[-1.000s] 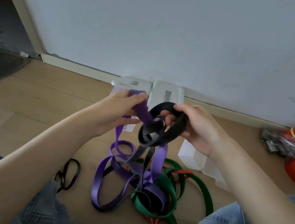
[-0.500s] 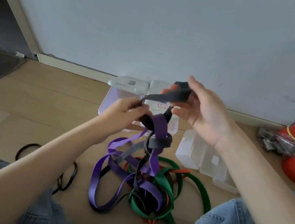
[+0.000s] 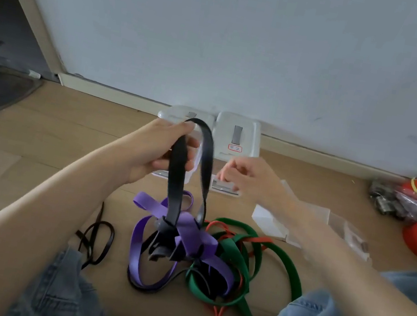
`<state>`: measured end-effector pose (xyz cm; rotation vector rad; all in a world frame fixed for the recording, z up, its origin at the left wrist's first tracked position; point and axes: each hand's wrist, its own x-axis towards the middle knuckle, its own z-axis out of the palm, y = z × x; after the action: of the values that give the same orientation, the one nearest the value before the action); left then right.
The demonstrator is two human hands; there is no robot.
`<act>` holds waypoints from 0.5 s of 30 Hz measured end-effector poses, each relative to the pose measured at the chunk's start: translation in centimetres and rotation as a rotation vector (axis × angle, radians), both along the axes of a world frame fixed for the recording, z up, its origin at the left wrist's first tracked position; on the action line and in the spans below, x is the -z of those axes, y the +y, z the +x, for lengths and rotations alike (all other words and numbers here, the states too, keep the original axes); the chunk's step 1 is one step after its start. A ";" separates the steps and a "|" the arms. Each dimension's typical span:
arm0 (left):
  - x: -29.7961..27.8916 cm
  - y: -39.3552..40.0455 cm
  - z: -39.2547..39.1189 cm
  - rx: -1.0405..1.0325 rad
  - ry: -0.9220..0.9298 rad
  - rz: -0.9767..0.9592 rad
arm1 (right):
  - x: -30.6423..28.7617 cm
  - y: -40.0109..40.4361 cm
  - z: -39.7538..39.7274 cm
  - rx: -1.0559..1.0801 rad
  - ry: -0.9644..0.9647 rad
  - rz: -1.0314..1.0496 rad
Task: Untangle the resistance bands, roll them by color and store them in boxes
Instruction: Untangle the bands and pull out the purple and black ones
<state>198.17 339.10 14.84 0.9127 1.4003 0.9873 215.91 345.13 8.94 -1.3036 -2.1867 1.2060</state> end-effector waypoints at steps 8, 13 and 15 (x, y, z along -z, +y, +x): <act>-1.3 0.4 0.9 0.058 -0.333 0.032 | 4.4 -3.6 -2.0 -0.379 -0.343 0.169; 0.0 1.5 -1.1 -0.035 -0.102 0.000 | 3.3 -2.4 -0.9 -0.276 -0.369 0.321; 1.6 2.0 -2.4 -0.071 0.382 -0.059 | 1.8 -1.4 -0.4 -0.269 -0.401 0.336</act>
<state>195.74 341.09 13.24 1.0513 1.7832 0.8467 215.47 343.74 7.14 -1.2152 -2.7733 0.6455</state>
